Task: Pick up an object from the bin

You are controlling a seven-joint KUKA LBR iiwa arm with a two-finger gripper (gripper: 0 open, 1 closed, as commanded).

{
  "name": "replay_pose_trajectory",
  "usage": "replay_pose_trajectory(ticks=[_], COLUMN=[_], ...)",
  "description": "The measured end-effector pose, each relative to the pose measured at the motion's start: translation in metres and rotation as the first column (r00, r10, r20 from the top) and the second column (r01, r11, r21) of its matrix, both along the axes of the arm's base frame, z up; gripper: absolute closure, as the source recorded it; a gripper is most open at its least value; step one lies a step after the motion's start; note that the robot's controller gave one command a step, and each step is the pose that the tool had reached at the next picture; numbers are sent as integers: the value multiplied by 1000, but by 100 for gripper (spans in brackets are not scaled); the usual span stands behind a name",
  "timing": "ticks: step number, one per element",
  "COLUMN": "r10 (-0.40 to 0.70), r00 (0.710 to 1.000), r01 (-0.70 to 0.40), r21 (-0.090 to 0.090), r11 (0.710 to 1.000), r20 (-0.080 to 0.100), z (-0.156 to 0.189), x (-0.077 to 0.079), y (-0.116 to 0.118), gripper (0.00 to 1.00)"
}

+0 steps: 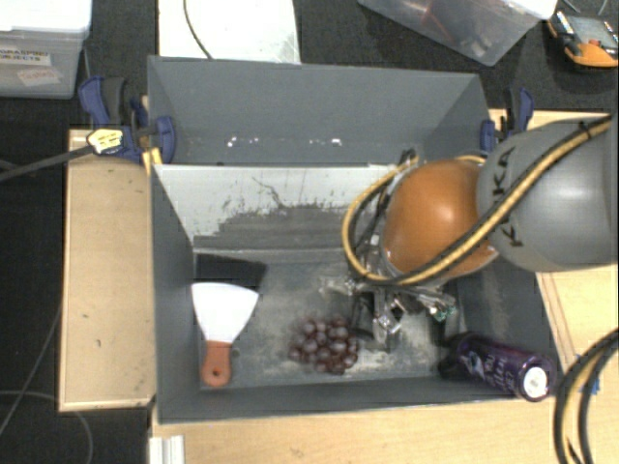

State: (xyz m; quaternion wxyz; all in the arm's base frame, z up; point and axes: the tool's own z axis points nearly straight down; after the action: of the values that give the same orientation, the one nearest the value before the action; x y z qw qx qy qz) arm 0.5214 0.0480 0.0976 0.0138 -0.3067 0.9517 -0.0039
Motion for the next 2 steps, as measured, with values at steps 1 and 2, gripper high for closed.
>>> replay_pose_trajectory(ticks=[1,2], r10=[-5,-5], r00=[1000,1000], r01=[5,5], r21=[0,0], r11=[1000,1000], r20=[-1,-1], z=[0,0], x=[0,0], y=[0,0], gripper=[100,100])
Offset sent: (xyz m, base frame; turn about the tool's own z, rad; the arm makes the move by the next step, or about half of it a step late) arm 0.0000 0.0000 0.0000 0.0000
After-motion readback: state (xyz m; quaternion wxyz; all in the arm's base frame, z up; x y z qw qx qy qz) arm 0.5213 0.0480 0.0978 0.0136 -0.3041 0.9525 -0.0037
